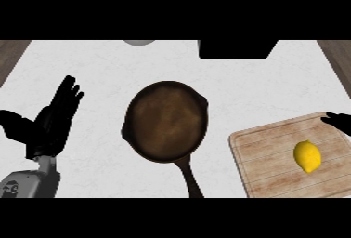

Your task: Pick the lemon from the cutting board and place it in the pan

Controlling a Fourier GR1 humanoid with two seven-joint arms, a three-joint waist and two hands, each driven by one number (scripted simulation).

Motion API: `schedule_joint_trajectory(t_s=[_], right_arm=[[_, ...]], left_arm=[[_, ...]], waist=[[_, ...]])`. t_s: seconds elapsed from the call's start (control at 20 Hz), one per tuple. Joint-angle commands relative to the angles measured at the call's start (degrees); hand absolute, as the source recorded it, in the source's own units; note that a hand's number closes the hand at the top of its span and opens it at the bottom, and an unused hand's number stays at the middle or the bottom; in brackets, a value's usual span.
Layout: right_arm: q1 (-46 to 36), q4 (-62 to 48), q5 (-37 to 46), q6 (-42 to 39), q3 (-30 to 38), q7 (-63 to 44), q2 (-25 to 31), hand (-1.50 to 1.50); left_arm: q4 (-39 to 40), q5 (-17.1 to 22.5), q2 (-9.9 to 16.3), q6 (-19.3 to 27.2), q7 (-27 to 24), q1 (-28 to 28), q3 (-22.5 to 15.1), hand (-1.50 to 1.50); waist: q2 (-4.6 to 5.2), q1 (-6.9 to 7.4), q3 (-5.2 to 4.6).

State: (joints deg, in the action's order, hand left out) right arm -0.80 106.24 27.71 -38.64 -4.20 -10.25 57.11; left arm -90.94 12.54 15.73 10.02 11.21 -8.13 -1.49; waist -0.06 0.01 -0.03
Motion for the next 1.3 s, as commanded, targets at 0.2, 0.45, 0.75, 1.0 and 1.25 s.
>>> schedule_joint_trajectory(t_s=[0.2, 0.45, 0.75, 1.0, 1.25], right_arm=[[-4.5, 3.9, 5.8, -4.3, -2.6, -7.0, -9.2, -1.50], [-5.8, 0.3, 11.8, -5.4, -4.4, -6.4, -13.6, -1.50], [-8.0, -3.1, 15.9, -7.5, -3.0, -6.5, -15.8, -1.50], [-4.5, -6.3, 22.6, -1.9, -6.5, -4.1, -20.6, -1.50], [-6.8, -12.4, 24.8, -2.9, -4.4, 0.1, -20.3, -1.50]], left_arm=[[-2.3, -2.3, -1.3, -0.3, 0.6, 1.7, 0.3, 0.00], [-3.0, -2.8, -1.7, -0.8, 4.2, -1.4, 1.2, 0.00], [3.4, -1.9, -1.9, -3.5, 1.4, -4.4, 4.7, 0.00], [-0.6, -3.0, -2.4, -4.3, 2.8, -1.6, 4.2, 0.00], [-3.7, -5.0, -4.9, -3.0, 2.8, 1.2, 2.8, 0.00]], waist=[[0.01, 0.30, 0.02], [0.05, 0.20, 0.04], [0.11, -0.03, 0.02], [0.06, 0.06, 0.04], [0.03, 0.16, 0.04]])
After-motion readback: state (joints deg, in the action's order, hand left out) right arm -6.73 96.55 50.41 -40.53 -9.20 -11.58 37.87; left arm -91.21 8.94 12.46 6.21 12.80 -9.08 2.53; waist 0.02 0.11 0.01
